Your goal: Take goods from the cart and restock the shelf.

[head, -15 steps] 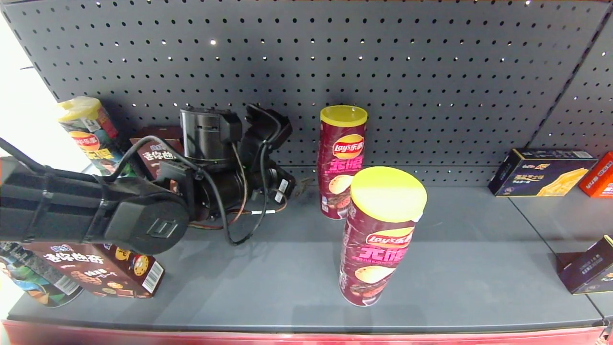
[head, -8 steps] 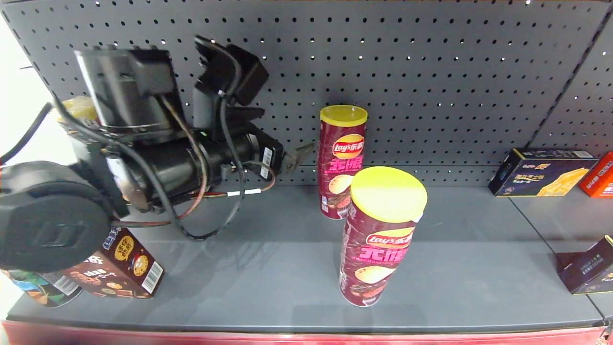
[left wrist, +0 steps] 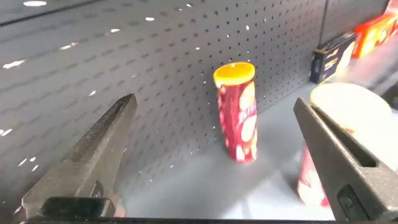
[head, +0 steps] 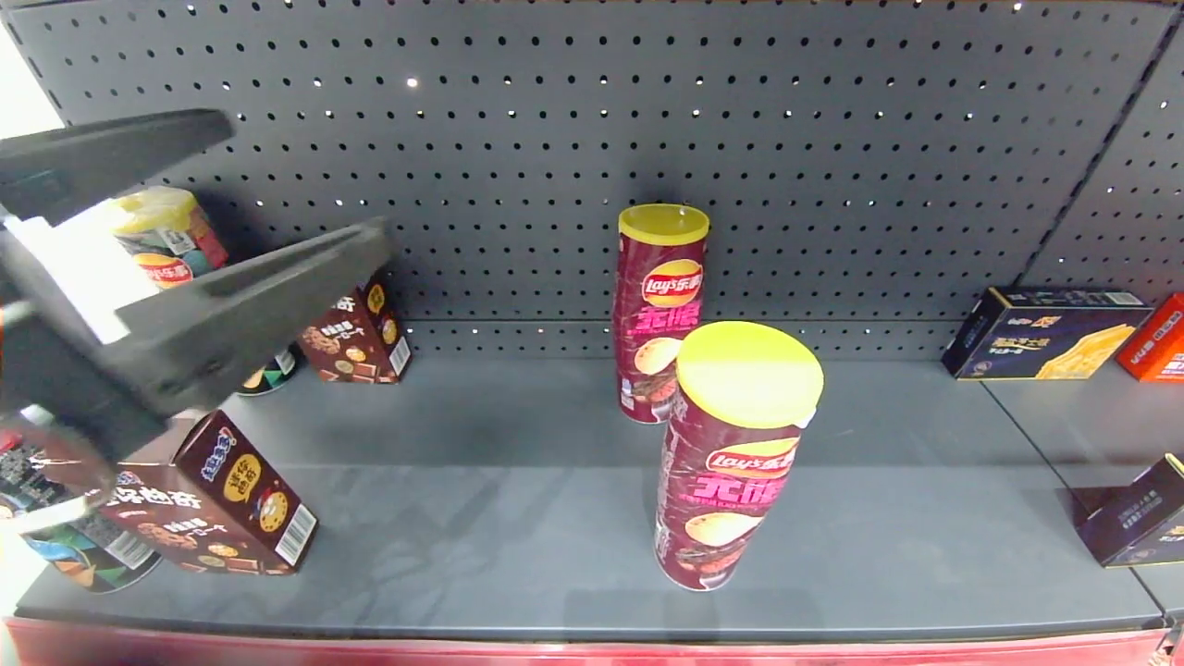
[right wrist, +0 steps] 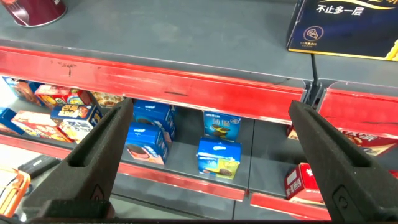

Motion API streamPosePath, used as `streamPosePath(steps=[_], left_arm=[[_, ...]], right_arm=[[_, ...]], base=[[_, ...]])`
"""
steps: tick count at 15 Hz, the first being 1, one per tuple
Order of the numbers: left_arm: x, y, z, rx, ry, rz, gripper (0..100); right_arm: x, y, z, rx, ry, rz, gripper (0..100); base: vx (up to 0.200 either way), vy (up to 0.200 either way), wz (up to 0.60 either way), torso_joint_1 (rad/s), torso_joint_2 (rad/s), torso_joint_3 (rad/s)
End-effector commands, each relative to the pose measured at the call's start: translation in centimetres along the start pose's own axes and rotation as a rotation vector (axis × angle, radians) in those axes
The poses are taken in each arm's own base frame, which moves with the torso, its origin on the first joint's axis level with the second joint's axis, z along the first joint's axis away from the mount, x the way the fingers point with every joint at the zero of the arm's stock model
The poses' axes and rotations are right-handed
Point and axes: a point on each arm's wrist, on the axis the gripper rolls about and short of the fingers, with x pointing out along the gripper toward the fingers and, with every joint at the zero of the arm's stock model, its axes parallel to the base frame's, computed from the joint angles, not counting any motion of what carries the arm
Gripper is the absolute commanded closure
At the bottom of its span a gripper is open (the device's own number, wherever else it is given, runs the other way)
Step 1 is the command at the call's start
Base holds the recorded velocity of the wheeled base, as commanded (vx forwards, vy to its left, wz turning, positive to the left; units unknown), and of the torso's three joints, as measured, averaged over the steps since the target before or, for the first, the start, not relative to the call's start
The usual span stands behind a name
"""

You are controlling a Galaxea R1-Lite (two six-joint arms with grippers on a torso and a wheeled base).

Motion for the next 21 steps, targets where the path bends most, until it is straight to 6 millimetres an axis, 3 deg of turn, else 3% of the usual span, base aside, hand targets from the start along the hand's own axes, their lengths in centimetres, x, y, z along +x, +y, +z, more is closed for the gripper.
streamPosePath(steps=[1, 3, 5, 9, 14, 19, 21], left_arm=[[-10.5, 0.2, -2.7, -0.02, -0.076, 0.102, 0], [-13.9, -0.3, -5.3, 0.002, -0.065, 0.269, 0], [-16.1, -1.3, -7.1, 0.039, -0.066, 0.395, 0], [-19.7, -4.6, -12.1, -0.001, -0.037, 0.432, 0], [-20.2, -5.2, -13.5, -0.004, 0.021, 0.456, 0], [-20.2, -5.5, -17.3, -0.025, 0.255, 0.424, 0], [-20.2, -5.5, -17.3, -0.004, 0.262, 0.416, 0]], right_arm=[[0.0, 0.0, 0.0, 0.0, 0.001, -0.001, 0], [0.0, 0.0, 0.0, 0.0, 0.003, -0.001, 0], [0.0, 0.0, 0.0, 0.0, 0.001, 0.001, 0], [0.0, 0.0, 0.0, 0.0, -0.001, 0.001, 0], [0.0, 0.0, 0.0, 0.0, 0.001, -0.001, 0], [0.0, 0.0, 0.0, 0.0, 0.001, 0.001, 0], [0.0, 0.0, 0.0, 0.0, 0.001, -0.001, 0]], base=[[0.0, 0.0, 0.0, 0.0, 0.0, 0.0], [0.0, 0.0, 0.0, 0.0, 0.0, 0.0], [0.0, 0.0, 0.0, 0.0, 0.0, 0.0], [0.0, 0.0, 0.0, 0.0, 0.0, 0.0], [0.0, 0.0, 0.0, 0.0, 0.0, 0.0], [0.0, 0.0, 0.0, 0.0, 0.0, 0.0], [0.0, 0.0, 0.0, 0.0, 0.0, 0.0]])
